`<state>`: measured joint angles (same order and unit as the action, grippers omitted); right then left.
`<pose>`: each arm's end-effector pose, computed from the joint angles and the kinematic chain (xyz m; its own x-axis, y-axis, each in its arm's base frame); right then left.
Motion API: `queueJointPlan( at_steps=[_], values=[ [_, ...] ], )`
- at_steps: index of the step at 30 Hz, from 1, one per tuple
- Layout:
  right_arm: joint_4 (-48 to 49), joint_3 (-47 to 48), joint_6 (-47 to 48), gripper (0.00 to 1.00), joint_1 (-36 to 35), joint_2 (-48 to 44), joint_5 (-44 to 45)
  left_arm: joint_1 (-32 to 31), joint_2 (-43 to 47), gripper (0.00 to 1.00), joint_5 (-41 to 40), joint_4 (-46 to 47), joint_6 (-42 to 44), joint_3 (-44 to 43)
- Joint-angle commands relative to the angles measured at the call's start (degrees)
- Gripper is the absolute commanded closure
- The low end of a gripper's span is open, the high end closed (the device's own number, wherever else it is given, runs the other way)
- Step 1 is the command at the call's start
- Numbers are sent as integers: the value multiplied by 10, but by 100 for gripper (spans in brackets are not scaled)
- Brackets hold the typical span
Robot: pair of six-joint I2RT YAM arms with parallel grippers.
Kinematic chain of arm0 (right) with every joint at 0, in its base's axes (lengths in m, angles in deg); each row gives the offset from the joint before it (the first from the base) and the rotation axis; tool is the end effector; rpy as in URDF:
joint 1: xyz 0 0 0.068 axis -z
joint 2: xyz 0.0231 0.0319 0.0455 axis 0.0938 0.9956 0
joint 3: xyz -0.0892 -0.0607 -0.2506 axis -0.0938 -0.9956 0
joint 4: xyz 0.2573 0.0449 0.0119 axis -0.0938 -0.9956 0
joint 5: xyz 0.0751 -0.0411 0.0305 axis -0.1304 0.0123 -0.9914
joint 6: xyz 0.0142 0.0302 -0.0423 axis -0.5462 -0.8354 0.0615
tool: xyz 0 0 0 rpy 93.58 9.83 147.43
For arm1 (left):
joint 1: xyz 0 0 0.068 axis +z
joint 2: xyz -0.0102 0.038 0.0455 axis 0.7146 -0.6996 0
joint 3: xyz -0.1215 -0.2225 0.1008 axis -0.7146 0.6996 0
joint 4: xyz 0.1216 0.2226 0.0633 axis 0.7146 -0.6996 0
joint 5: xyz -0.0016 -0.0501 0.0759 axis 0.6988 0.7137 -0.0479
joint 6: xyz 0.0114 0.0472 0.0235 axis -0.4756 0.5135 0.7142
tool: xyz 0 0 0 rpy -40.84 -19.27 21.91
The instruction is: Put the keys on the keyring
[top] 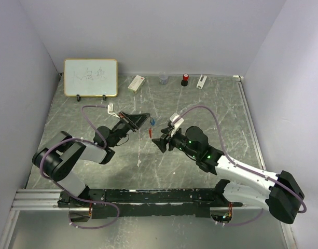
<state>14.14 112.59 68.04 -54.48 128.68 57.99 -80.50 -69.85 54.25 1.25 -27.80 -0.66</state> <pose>0.1485 0.1753 0.2587 -0.1833 -0.0667 -0.9808 -0.7852 0.6102 0.1053 0.2257 -0.1649 0.2076 -0.4660 -0.7136 -0.5231 0.5844 0.1956 -0.7875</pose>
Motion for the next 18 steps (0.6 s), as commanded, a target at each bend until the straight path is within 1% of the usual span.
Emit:
queueJointPlan(
  at_steps=[1, 6, 10, 12, 15, 16, 18],
  values=[
    [28, 20, -19, 39, 1, 14, 42, 4, -3, 93, -39, 35, -16, -17],
    [35, 1, -31, 38, 1, -28, 101, 4, -9, 93, -59, -28, 3, -27],
    [17, -15, -27, 37, 1, -79, 137, 4, 17, 93, -83, -98, 33, -28],
    [4, -19, -23, 37, 1, -99, 148, 4, 37, 93, -99, -159, 53, -32],
    [-14, -22, -17, 36, 2, -125, 160, 4, 60, 93, -114, -275, 90, -62],
    [-18, -22, -16, 36, 2, -131, 164, 4, 62, 93, -116, -300, 99, -71],
    [-23, -24, -13, 36, 2, -144, 168, 4, 57, 93, -121, -319, 112, -81]
  ],
)
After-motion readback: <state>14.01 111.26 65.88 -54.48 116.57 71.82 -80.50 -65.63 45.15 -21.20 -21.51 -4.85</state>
